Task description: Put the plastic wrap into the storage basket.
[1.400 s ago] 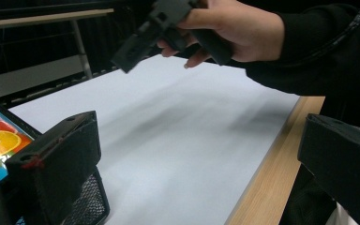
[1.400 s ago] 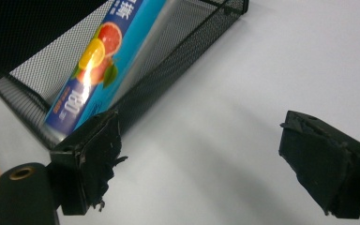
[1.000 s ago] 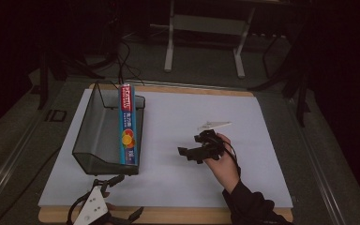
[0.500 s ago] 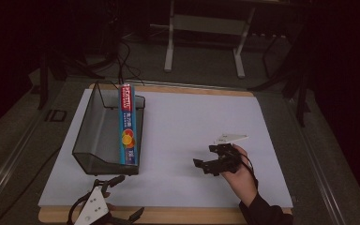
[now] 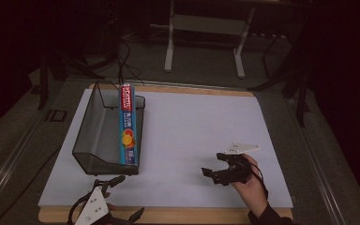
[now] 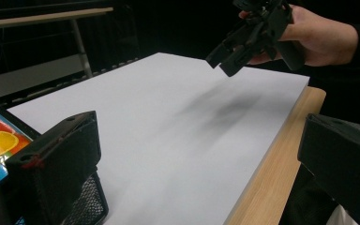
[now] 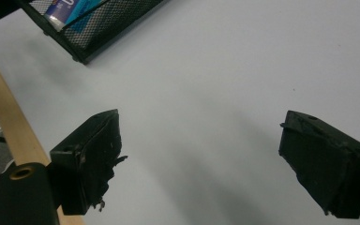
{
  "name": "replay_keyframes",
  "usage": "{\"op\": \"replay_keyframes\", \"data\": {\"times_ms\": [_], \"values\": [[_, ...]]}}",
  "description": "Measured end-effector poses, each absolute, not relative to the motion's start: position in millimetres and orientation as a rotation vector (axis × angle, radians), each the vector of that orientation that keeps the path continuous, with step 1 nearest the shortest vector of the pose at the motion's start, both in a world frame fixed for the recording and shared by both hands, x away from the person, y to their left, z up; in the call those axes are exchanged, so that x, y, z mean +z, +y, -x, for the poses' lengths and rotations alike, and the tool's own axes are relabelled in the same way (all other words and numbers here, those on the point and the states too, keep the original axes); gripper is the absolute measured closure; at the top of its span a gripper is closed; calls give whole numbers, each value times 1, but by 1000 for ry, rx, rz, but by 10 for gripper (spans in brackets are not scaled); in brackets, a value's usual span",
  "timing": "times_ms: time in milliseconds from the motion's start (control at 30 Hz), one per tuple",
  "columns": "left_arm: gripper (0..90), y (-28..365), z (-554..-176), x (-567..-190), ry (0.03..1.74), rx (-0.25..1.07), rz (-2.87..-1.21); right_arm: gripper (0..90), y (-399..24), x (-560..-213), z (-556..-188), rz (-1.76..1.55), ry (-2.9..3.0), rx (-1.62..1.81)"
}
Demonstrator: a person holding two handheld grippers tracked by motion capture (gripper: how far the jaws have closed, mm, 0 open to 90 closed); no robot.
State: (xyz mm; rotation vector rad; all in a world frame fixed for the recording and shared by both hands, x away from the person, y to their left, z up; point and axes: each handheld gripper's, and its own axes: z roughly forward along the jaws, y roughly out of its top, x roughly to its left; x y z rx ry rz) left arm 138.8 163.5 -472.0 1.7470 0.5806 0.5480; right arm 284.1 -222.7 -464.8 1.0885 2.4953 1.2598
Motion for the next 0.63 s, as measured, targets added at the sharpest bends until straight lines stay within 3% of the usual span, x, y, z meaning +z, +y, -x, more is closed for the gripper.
{"op": "replay_keyframes", "data": {"times_ms": [633], "values": [[5, 164, -138, -472, 576, 546, -1746, 130, -243, -478, -278, -1121, 2469, 1183]]}}
